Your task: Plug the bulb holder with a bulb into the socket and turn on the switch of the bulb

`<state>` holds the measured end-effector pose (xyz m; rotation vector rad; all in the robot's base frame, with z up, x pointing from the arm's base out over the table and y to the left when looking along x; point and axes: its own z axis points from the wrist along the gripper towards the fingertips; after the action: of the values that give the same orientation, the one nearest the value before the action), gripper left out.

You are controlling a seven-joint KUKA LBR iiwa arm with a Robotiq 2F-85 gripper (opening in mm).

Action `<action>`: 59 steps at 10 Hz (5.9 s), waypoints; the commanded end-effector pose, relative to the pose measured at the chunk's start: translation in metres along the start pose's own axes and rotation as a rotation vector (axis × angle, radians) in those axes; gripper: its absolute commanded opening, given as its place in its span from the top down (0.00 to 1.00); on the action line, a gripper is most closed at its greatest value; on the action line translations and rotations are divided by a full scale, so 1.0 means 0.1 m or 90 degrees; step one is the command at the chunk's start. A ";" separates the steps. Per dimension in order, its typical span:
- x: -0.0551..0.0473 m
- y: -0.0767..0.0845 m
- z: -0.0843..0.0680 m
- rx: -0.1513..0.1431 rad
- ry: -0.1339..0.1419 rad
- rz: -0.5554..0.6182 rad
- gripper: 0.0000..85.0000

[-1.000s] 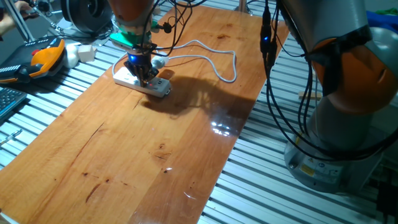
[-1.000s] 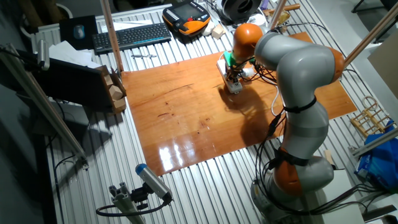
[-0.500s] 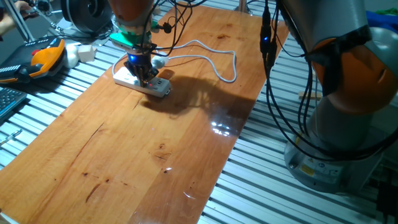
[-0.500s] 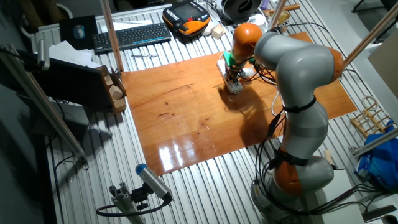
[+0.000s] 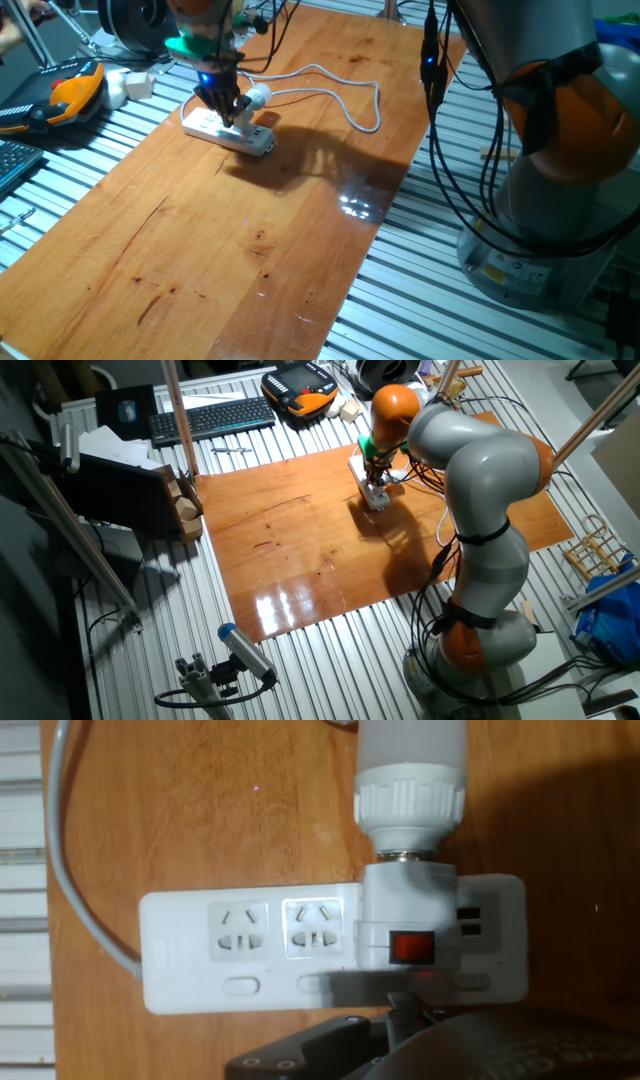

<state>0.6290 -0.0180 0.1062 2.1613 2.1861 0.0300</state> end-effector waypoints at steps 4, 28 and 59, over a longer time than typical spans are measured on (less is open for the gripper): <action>-0.05 -0.01 -0.28 0.000 -0.011 -0.013 1.00; -0.27 0.09 -0.11 -0.031 0.018 -0.017 1.00; 0.19 -0.14 -0.69 0.029 0.041 -0.677 1.00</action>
<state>0.6102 0.0034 0.1732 1.2285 2.8981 -0.0061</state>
